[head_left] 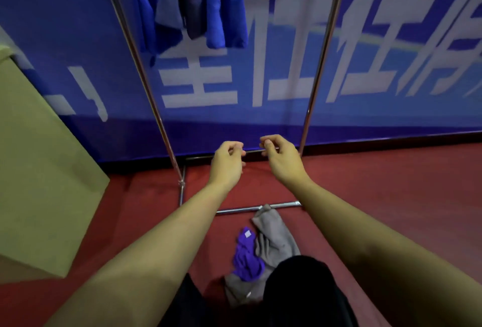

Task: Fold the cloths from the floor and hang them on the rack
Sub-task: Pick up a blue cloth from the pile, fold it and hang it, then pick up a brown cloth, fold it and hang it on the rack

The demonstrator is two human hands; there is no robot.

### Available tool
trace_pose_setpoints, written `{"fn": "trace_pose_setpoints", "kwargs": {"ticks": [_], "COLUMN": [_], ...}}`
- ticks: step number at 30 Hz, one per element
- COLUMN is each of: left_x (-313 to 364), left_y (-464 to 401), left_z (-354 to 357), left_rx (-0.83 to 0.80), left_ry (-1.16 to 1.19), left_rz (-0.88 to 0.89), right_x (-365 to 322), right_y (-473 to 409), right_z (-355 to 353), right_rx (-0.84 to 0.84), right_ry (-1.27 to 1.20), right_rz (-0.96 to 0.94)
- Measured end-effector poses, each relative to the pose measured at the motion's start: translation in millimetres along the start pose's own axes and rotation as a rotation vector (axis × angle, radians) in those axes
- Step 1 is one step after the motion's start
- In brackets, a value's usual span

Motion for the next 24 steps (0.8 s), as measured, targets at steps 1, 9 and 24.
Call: {"fn": "trace_pose_setpoints", "kwargs": {"ticks": [1,9,24], "left_x": [-11,-128,-352], "left_y": [2,-15,-63], "left_z": [8,95,217], "left_rx": [-0.012,-0.118,-0.278], "left_ry": [0.003,-0.031,-0.137], "left_rz": [-0.007,-0.133,-0.482], "right_x": [16,175,396], "right_y": [3,11,18], "right_z": [-3,13,51], "right_rx": [0.001,-0.090,-0.209], "right_ry": [0.017,0.121,0.177], "right_rz": [0.013,0.224,0.546]}}
Point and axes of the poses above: each hand's wrist, its own y-axis away from the middle knuckle, its own z-axis out of the palm, x = y × z, the point moved 10 cm from there along -y, towards the middle knuckle, and after that the axes turned 12 degrees about -y, right-handed, at the moved point
